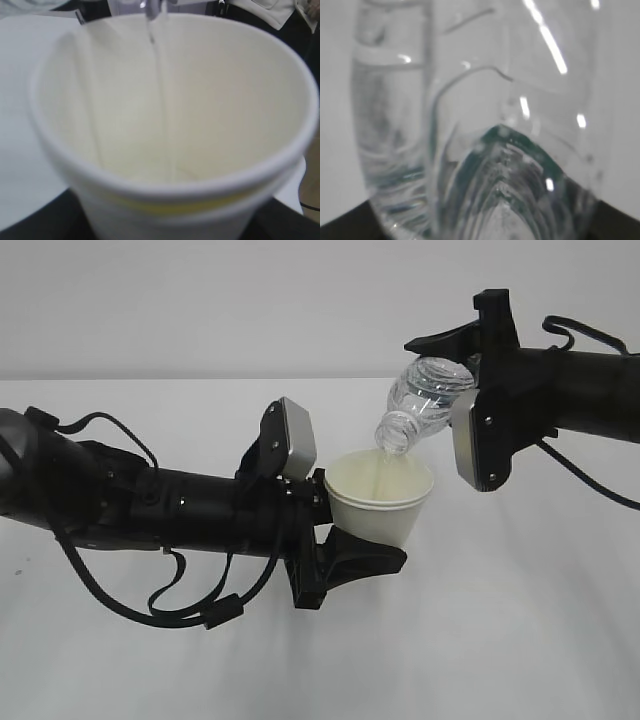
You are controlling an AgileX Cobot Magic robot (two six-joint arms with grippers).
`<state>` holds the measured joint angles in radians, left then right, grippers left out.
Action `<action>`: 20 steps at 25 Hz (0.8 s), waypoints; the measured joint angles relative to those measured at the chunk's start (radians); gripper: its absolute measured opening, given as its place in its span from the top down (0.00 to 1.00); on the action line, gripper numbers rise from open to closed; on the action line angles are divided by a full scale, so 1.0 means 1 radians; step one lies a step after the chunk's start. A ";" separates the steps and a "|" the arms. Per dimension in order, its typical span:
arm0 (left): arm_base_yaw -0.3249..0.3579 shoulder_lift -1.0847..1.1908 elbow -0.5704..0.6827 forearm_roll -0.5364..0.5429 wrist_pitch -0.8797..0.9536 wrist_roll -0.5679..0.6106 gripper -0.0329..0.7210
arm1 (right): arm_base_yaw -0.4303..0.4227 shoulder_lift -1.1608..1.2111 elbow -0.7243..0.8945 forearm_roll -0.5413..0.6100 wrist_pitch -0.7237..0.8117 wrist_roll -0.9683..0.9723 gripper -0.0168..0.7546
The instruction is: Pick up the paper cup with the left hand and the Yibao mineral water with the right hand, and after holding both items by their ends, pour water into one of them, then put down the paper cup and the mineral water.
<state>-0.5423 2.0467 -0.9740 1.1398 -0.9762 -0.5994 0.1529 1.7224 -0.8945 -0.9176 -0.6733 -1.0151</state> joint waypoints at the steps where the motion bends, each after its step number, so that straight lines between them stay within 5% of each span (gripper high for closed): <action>1: 0.000 0.000 0.000 0.000 0.000 0.000 0.38 | 0.000 0.000 0.000 0.000 0.000 0.000 0.38; 20: 0.000 0.000 0.000 0.002 0.004 0.000 0.38 | 0.000 0.000 0.000 0.002 -0.018 -0.002 0.38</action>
<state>-0.5423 2.0467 -0.9740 1.1419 -0.9724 -0.5994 0.1529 1.7224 -0.8945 -0.9158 -0.6911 -1.0166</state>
